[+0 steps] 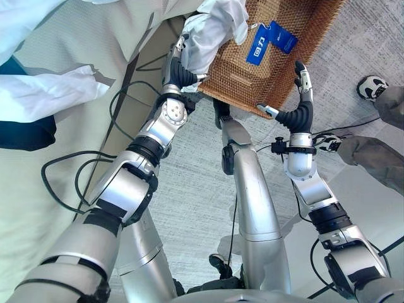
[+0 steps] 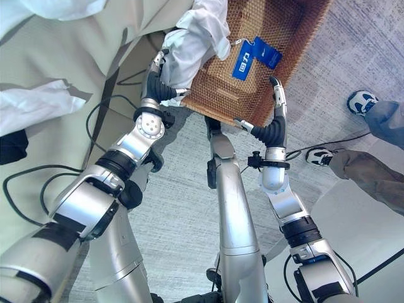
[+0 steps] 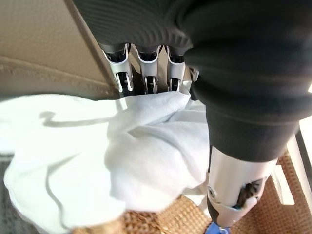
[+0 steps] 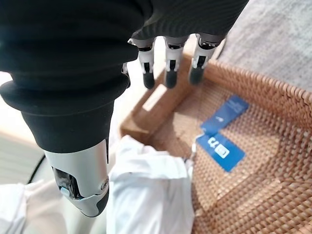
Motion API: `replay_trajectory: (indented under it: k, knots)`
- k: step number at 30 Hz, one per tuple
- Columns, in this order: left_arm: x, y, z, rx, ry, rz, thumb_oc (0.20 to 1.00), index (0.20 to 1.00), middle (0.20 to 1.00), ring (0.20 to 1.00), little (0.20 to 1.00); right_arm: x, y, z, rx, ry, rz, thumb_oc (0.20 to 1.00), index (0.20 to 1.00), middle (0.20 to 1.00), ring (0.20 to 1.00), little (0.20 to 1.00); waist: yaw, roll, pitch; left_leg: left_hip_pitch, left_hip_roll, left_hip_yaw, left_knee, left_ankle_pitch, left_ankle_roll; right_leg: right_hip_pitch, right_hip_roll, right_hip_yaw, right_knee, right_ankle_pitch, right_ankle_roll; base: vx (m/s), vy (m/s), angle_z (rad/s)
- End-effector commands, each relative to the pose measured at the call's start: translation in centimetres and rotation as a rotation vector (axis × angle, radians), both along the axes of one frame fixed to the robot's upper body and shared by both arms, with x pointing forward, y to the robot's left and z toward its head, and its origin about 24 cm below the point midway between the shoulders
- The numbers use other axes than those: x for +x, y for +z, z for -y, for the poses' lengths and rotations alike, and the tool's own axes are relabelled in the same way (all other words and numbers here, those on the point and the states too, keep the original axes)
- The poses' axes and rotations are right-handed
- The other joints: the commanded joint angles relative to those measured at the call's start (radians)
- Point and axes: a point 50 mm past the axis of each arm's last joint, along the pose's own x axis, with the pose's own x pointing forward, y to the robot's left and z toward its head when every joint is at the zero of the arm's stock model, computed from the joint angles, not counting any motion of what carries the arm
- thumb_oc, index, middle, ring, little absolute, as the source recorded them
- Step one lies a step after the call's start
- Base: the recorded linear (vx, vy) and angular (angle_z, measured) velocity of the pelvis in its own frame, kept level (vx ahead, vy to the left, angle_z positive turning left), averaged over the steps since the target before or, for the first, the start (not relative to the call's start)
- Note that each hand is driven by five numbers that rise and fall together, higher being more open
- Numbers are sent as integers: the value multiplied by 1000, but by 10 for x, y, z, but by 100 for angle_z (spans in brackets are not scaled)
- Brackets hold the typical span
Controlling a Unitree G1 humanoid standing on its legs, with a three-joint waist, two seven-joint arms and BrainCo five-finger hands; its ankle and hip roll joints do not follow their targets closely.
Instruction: Pick up clothes into the bucket
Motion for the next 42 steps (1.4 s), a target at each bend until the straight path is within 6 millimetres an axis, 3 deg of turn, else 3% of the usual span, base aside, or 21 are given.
replay_trajectory:
  k: [1,4,5,6,32,42]
  knots:
    - [-1,-25,6,-39,-15,-77,1000,1000,1000,1000,1000,-14,-6,-10,35,62,3,1000,1000,1000,1000,1000,-21,-6,-87,-42,-5,-71,-38,82,-33,-16,-21,48,43,14,68,0,0,0]
    - [-1,-24,8,-15,-21,-73,1000,1000,1000,1000,1000,-14,-5,-8,31,58,5,1000,1000,1000,1000,1000,-18,-6,-88,-43,-4,-69,-37,81,-32,-16,-21,49,43,15,69,0,0,0]
    - [-1,-24,8,-13,-24,-74,247,247,247,247,247,-14,-5,-8,31,57,5,1000,1000,1000,1000,1000,-17,-5,-88,-43,-5,-69,-37,80,-32,-16,-20,48,42,15,69,0,0,0]
    - [-1,-24,9,-11,-26,-72,200,200,200,200,200,-14,-5,-8,31,57,5,1000,1000,1000,1000,1000,-17,-6,-87,-43,-4,-69,-36,80,-31,-16,-21,48,43,15,69,0,0,0]
    - [-3,-27,4,26,1,-43,200,200,200,200,200,-15,-9,-7,15,52,-3,1000,1000,1000,1000,1000,-15,-5,-94,-42,-11,-75,-44,91,-32,-11,-20,35,42,21,66,0,0,0]
    - [-20,-29,16,-53,-114,33,200,200,200,200,200,-12,-16,-4,-6,39,-32,1000,1000,1000,1000,1000,2,5,-96,95,-30,-59,-186,139,-52,132,-46,12,-85,55,76,-21,5,4]
